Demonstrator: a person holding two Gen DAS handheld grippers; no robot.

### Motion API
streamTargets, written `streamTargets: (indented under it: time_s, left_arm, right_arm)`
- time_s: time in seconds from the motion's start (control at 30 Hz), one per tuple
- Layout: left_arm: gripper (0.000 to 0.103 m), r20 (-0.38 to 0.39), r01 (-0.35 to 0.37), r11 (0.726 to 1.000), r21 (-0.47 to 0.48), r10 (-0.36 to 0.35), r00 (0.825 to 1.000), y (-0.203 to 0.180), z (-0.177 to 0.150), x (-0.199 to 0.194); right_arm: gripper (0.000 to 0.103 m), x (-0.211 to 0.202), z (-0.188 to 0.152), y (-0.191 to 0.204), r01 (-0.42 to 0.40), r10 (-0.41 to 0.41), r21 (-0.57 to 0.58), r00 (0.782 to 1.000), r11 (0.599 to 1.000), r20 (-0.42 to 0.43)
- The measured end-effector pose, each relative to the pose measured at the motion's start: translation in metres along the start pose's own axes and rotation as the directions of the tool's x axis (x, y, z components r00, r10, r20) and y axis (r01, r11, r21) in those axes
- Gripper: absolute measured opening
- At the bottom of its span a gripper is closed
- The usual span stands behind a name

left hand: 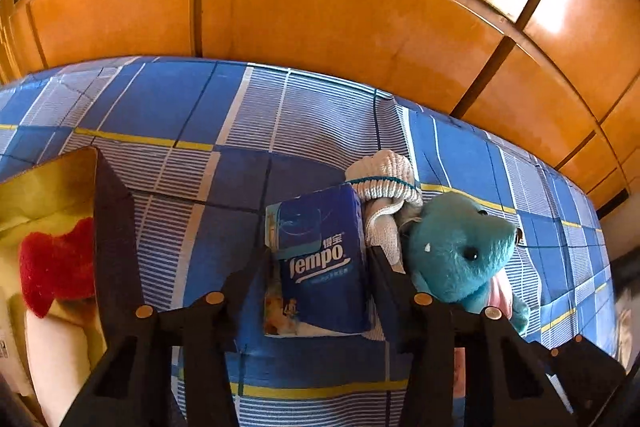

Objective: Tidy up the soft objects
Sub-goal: 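Grasp the blue Tempo tissue pack with the left tool, then lift the Tempo tissue pack and carry it toward the gold tray with the left tool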

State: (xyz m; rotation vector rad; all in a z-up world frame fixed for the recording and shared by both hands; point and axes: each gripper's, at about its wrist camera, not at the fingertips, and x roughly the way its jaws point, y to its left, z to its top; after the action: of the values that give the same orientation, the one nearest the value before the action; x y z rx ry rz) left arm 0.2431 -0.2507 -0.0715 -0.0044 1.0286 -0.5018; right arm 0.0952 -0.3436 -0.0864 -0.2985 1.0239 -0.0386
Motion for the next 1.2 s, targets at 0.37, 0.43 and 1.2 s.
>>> streamTargets:
  time_s: [0.37,0.43,1.2]
  left_arm:
    - [0.030,0.048,0.040,0.980,0.194,-0.050,0.998,-0.028,-0.053,-0.072]
    - [0.030,0.020,0.061,0.968,0.244,-0.068,0.998,-0.035,-0.078,-0.084]
    - [0.077,0.009,0.051,0.909,0.414,-0.061,0.998,-0.056,-0.163,-0.085]
  right_arm:
    - [0.047,0.000,-0.002,-0.009,-0.052,0.052,0.023,0.999,0.998,0.000]
    - [0.046,-0.001,-0.002,-0.014,-0.073,0.073,0.037,0.997,0.997,-0.002]
    - [0.048,-0.003,-0.003,-0.014,-0.082,0.082,0.026,0.997,0.996,0.008]
